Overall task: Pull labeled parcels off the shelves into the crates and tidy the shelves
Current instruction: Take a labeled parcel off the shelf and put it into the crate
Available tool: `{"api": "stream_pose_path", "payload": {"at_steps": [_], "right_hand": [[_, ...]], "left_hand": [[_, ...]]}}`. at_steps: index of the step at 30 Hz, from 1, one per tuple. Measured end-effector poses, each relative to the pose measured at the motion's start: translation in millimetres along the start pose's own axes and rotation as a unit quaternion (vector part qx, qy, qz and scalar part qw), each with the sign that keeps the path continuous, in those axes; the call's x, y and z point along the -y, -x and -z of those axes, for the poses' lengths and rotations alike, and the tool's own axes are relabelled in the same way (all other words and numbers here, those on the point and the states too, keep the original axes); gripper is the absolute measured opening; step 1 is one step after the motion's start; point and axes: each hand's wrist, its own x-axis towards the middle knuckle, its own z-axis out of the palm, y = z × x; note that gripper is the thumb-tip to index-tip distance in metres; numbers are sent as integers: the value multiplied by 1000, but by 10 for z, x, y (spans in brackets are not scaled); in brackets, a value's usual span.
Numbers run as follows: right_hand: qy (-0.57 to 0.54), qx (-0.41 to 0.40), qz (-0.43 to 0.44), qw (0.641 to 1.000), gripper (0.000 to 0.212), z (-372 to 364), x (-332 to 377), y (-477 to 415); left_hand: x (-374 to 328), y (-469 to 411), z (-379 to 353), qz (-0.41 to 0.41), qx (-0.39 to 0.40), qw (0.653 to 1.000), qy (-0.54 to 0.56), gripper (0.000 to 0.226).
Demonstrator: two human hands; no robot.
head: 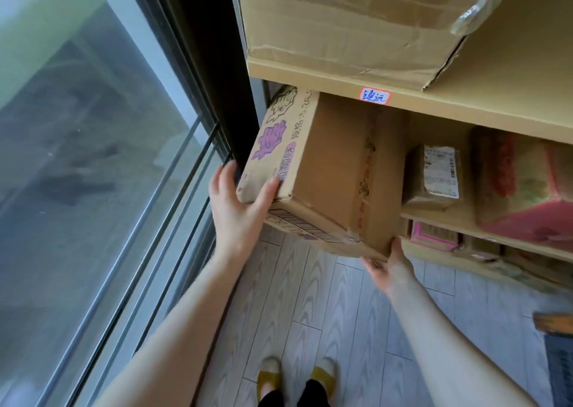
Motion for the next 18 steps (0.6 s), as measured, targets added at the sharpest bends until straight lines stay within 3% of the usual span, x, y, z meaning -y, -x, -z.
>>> {"api": "stream_pose_path", "payload": {"at_steps": [2,4,6,9,11,14,18], "right_hand": [[106,-46,36,993,50,-8,39,32],[224,-98,120,962,44,-32,19,68],[255,-96,190,943,34,-62,5,119],[245,-53,174,952,35,-55,-87,177],[305,-23,124,944,40,-48,-184,217],[391,-14,83,917,34,-92,-253,283],[383,19,127,915,33,-137,-254,400]], "left_hand": [[48,-119,91,120,79,989,35,97],[99,-176,130,180,150,966,108,69],[139,-208,116,168,139,967,131,39],[170,-178,166,102,63,988,95,39],[223,-133,219,67,27,995,73,41],[266,-36,214,49,47,994,88,32],[212,2,138,74,77,979,172,25]]}}
